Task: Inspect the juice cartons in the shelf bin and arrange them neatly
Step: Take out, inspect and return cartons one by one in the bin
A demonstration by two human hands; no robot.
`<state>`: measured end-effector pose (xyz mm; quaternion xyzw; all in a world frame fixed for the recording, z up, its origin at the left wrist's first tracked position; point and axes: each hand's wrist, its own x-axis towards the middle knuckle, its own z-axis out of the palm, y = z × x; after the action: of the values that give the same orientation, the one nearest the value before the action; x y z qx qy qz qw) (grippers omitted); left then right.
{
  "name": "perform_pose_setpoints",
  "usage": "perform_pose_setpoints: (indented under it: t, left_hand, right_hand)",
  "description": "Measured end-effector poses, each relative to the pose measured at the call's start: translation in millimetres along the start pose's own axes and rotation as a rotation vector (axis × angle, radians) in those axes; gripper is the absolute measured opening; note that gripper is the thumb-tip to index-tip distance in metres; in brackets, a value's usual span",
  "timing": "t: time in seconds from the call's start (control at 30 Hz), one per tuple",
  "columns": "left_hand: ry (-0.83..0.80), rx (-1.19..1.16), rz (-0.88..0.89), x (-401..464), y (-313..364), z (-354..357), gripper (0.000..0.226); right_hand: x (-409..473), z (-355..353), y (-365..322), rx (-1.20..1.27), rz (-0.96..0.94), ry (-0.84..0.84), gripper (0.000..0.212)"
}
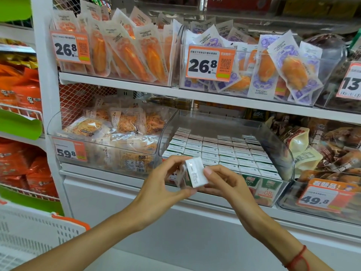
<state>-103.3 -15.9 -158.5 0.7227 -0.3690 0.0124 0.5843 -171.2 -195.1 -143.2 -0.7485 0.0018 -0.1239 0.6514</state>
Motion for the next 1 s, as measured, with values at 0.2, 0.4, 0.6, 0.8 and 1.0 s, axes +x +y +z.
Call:
perform_pose_setpoints:
  t: [0.2, 0.4, 0.6, 0.8, 1.0]
  left_hand:
    - [0.072, 0.123, 0.105, 3, -2, 5, 0.054]
    - [0.028, 0.175, 0.088, 5, -6, 10, 0.057]
    - [-0.017, 0.180, 0.010, 4, -8, 13, 0.060]
    - [0.004, -0.161, -0.249, 8, -5, 13, 0.061]
    - [0.056, -0.529, -0.466, 12, -1, 4, 0.033]
  right_hand:
    - [-5, 3, -5, -0.039, -0.137, 0.082, 0.010]
    - [-3, 2, -1, -0.081, -0.185, 0.171, 0.016]
    - [-2, -1, 0, -0.126, -0.184, 0.173, 0.026]
    - [-1, -1, -1, -0.132, -0.165, 0.054, 0.026]
    - [-4, 1, 0, -0.247, -0.232, -0.109, 0.041]
